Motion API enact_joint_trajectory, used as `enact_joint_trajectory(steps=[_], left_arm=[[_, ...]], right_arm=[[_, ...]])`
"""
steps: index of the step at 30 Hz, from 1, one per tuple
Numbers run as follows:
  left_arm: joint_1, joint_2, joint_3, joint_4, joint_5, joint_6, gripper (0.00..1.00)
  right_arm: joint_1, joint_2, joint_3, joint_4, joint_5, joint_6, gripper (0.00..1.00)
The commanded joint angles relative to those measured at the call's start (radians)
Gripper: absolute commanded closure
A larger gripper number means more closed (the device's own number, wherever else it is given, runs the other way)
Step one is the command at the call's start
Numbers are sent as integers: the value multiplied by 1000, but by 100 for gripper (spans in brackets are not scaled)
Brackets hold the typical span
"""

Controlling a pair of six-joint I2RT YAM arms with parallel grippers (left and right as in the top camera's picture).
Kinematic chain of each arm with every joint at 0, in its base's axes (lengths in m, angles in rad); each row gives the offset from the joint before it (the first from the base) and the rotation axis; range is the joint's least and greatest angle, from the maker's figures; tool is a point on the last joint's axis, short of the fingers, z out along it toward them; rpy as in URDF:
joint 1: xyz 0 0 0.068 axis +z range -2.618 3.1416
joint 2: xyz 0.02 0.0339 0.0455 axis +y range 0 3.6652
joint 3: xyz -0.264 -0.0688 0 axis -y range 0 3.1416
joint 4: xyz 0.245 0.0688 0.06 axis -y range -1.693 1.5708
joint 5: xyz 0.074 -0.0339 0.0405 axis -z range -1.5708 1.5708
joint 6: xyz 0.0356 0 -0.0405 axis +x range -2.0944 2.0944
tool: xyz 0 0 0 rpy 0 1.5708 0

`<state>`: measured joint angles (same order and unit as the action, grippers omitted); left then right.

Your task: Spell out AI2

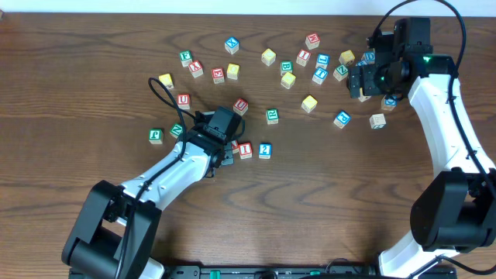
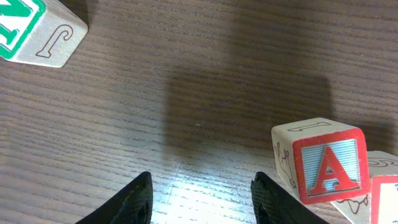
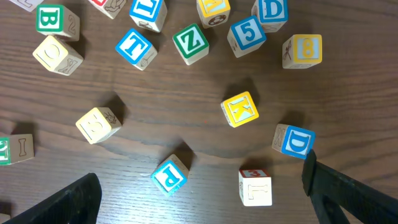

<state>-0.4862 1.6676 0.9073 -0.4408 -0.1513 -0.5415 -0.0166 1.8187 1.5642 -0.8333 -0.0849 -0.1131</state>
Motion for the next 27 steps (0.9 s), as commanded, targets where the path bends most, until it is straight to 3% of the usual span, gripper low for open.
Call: enact_joint_trajectory(steps=[1,12,18,27], left_arm=[[18,7,-7,2,10,14,50],[68,7,-7,117,9,8,50],[76,12,-7,207,10,78,50],[76,61,-7,216,40,90,50]], right_arm=[[-2,-15,21,-1,4,11,1],[-2,-15,21,-1,4,11,1],[-2,-15,21,-1,4,11,1],[-2,-15,21,-2,4,11,1]])
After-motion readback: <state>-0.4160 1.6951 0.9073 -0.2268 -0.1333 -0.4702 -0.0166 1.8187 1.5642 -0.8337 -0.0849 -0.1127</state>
